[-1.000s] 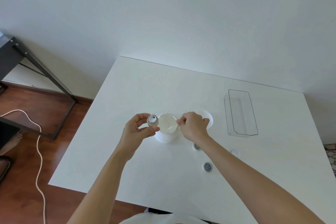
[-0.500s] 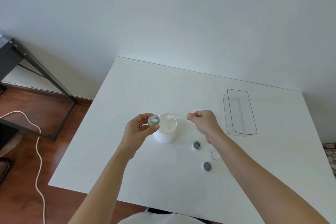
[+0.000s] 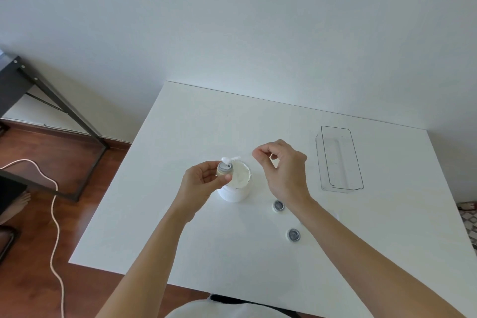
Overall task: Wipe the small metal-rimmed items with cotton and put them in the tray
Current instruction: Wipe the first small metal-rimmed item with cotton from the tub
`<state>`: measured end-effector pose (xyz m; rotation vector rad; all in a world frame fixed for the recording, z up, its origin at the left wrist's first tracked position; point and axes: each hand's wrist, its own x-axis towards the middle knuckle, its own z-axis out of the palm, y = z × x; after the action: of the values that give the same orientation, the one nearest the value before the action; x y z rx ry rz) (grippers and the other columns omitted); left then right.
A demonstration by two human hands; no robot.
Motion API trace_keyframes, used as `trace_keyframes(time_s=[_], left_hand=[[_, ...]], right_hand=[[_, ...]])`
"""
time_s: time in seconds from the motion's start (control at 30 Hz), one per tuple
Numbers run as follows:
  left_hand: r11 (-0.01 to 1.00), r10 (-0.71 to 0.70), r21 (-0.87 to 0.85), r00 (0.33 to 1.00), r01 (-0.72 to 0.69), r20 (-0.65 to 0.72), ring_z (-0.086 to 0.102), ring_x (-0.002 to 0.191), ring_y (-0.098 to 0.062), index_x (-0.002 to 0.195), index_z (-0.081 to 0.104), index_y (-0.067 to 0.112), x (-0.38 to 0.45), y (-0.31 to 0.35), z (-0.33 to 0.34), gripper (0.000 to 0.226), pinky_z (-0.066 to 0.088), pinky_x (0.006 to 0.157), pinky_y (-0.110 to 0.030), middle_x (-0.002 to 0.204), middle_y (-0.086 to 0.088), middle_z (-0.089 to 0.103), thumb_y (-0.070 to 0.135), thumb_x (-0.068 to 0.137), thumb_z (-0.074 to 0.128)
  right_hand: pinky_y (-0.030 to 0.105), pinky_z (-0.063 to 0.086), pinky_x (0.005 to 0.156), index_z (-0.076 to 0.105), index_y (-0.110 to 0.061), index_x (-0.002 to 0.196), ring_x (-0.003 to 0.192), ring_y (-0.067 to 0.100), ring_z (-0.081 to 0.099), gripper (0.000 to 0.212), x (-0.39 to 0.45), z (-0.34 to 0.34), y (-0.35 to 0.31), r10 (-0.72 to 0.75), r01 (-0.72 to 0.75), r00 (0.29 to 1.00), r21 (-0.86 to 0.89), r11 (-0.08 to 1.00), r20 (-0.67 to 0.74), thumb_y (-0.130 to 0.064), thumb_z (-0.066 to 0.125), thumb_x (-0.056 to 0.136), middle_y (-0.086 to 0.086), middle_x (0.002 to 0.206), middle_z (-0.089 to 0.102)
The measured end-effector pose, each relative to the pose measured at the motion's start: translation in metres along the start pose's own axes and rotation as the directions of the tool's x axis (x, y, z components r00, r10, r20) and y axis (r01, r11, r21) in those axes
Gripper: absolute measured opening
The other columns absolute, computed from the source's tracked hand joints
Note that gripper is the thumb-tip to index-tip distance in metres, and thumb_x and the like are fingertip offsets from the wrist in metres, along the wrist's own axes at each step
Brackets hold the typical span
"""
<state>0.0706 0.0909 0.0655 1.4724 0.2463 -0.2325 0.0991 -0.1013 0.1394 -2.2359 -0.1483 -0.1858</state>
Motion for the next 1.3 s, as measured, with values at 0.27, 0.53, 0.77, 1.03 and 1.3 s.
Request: trace_keyframes(time_s=[0.27, 0.53, 0.77, 1.03, 1.3], left_hand=[[1.000, 0.009, 0.000, 0.999, -0.009, 0.031, 0.071, 0.086, -0.008, 0.110, 0.074, 0.018, -0.004, 0.005, -0.001, 0.034, 0.055, 0.079, -0.022, 0.096, 0.002, 0.080, 0.030, 0.078, 0.077], [0.999, 0.017, -0.031, 0.999, -0.017, 0.028, 0.065, 0.071, -0.008, 0.101, 0.077, 0.024, -0.005, 0.006, -0.003, 0.022, 0.056, 0.074, -0.020, 0.085, 0.003, 0.076, 0.029, 0.080, 0.077], [1.000, 0.019, 0.006, 1.000, -0.019, 0.007, 0.069, 0.080, -0.006, 0.109, 0.074, 0.018, -0.005, 0.004, -0.006, 0.021, 0.057, 0.079, -0.024, 0.088, 0.007, 0.078, 0.014, 0.088, 0.075], [0.999, -0.026, -0.027, 0.998, 0.024, -0.057, 0.073, 0.091, -0.016, 0.107, 0.072, 0.013, -0.008, 0.001, -0.009, 0.028, 0.052, 0.100, -0.040, 0.107, -0.003, 0.077, 0.009, 0.082, 0.082], [0.994, -0.013, -0.109, 0.999, 0.009, -0.034, 0.074, 0.104, -0.032, 0.095, 0.073, 0.017, -0.013, 0.000, -0.013, 0.029, 0.050, 0.105, -0.046, 0.105, -0.003, 0.078, 0.015, 0.071, 0.088]], right_hand=[[0.032, 0.021, 0.079, 0.072, -0.026, 0.081, 0.073, 0.016, 0.055, 0.010, -0.005, 0.000, 0.015, -0.545, 0.490, 0.837, -0.376, 0.787, -0.050, -0.025, 0.067, 0.089, -0.012, 0.075, 0.061], [0.036, 0.025, 0.076, 0.074, -0.027, 0.079, 0.068, 0.018, 0.057, 0.012, -0.009, -0.004, 0.022, -0.694, 0.585, 0.718, -0.489, 0.647, -0.058, -0.017, 0.075, 0.084, -0.012, 0.072, 0.061], [0.033, 0.022, 0.080, 0.072, -0.026, 0.081, 0.074, 0.012, 0.053, 0.007, -0.011, -0.003, 0.027, -0.539, 0.466, 0.831, -0.357, 0.809, -0.136, -0.025, 0.069, 0.088, -0.014, 0.075, 0.062], [0.030, 0.018, 0.077, 0.069, -0.027, 0.078, 0.072, 0.015, 0.053, 0.014, -0.005, 0.011, 0.037, -0.114, 0.088, 0.991, -0.304, 0.949, -0.070, -0.028, 0.063, 0.092, -0.011, 0.074, 0.063], [0.034, 0.016, 0.077, 0.069, -0.025, 0.088, 0.085, 0.023, 0.052, 0.023, 0.005, 0.040, 0.046, -0.096, 0.224, 0.969, -0.642, 0.733, 0.229, -0.034, 0.050, 0.097, -0.005, 0.083, 0.063]])
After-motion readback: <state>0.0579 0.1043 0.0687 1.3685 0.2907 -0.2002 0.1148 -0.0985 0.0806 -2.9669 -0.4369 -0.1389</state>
